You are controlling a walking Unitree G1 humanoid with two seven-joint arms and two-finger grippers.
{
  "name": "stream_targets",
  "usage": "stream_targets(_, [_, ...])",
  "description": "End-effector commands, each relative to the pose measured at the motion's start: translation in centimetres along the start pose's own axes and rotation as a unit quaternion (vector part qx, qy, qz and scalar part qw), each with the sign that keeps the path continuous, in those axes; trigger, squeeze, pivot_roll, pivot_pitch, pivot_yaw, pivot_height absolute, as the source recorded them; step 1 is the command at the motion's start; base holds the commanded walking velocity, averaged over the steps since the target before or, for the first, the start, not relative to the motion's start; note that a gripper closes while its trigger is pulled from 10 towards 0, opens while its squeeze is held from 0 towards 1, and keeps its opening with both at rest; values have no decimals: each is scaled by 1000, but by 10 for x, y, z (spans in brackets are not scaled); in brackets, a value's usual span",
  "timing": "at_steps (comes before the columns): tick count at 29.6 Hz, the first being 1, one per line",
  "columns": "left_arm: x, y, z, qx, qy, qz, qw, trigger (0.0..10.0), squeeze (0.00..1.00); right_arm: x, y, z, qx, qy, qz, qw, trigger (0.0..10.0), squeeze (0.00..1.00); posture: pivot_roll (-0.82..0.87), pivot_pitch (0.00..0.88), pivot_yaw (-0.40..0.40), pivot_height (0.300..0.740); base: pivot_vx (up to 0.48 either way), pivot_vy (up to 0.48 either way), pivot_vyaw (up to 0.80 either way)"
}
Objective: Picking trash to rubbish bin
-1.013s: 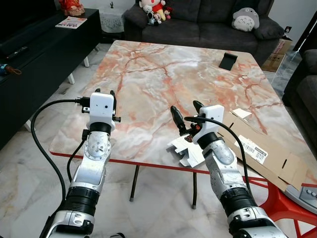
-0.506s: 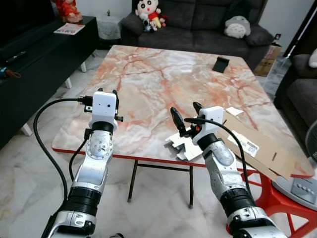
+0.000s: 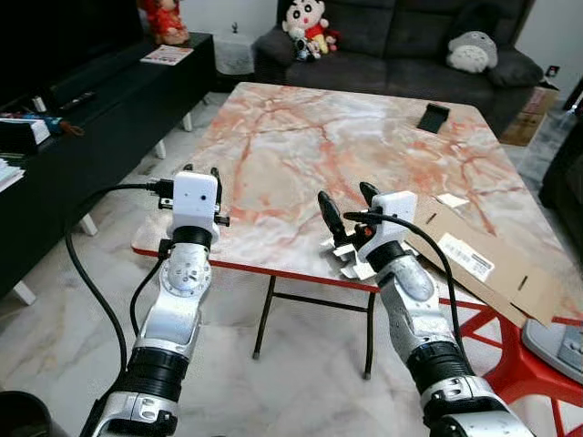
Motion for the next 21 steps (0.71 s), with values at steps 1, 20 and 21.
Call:
stream_targets(1, [4, 4, 14, 22, 6, -8, 1000, 10000, 0, 4, -1, -1, -3, 0, -5, 1000, 10000, 0, -4, 3, -57, 740, 0, 0, 0])
stream_targets(20, [2, 3, 13, 20, 5, -4, 1000, 10000, 0, 8, -4, -5, -11, 0, -10, 1000, 10000, 0, -8, 25, -60, 740, 0, 0, 0])
stream_targets(21, [2, 3, 13, 20, 5, -4, 1000, 10000, 0, 8, -4, -5, -11, 0, -10, 1000, 10000, 0, -8, 25, -60, 740, 0, 0, 0])
Point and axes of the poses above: a point about 5 cm out from each wrist's last joint towards the gripper, its own y axis pointing out of the wrist towards the gripper, its own z axis along the axis of the wrist's last joint, x = y × z, the point moved 5 cm from there along y, pointing out of the wrist towards the gripper, and after that the axes turned 13 degrees about -y, right-handed, at the moved point
